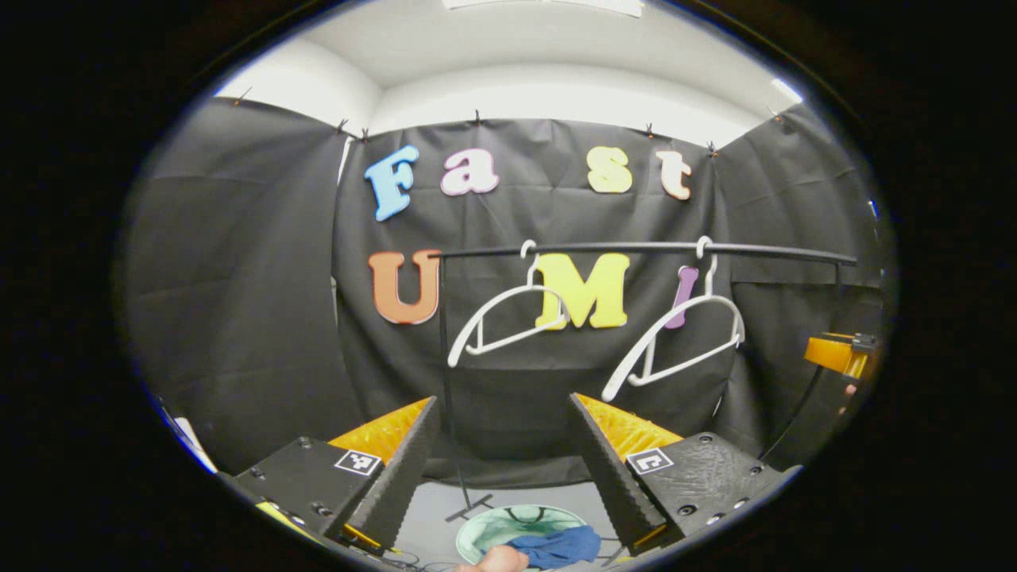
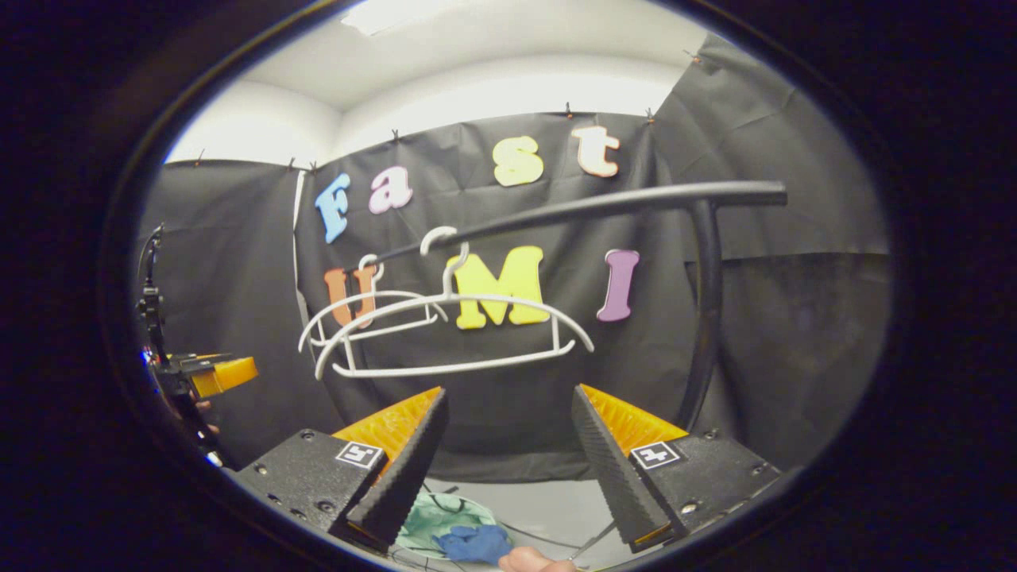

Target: Grasp the clothes on the hanger with both hands and then place them into the laundry hamper below.

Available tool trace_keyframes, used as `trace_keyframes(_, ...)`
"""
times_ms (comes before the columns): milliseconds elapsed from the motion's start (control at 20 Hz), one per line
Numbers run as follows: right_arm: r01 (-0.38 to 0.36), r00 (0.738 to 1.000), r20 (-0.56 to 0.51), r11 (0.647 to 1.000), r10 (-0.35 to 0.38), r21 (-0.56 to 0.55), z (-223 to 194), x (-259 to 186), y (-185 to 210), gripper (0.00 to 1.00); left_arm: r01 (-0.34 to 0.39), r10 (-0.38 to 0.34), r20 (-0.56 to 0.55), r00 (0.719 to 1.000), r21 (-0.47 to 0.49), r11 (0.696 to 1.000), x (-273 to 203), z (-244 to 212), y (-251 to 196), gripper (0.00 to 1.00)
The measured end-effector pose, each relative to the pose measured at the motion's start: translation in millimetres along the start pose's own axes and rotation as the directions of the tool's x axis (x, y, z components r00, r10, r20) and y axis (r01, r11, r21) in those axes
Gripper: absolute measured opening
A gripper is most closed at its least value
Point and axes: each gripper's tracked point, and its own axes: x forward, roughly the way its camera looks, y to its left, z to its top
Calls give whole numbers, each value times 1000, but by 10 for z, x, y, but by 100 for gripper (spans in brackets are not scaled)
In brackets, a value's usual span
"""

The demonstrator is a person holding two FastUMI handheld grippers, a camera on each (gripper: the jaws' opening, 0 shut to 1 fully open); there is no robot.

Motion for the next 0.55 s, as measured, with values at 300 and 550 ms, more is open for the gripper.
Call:
trace_keyframes(300, 4, 987, 160, 998, 6, -59, 762, -100, 16, 98, 42, -37, 113, 993, -41, 998, -115, 456, -141, 100)
trace_keyframes(550, 27, 962, 275, 994, 3, -106, 1352, -260, -10, 98, 67, -54, 203, 978, -58, 996, -119, 895, -188, 92)
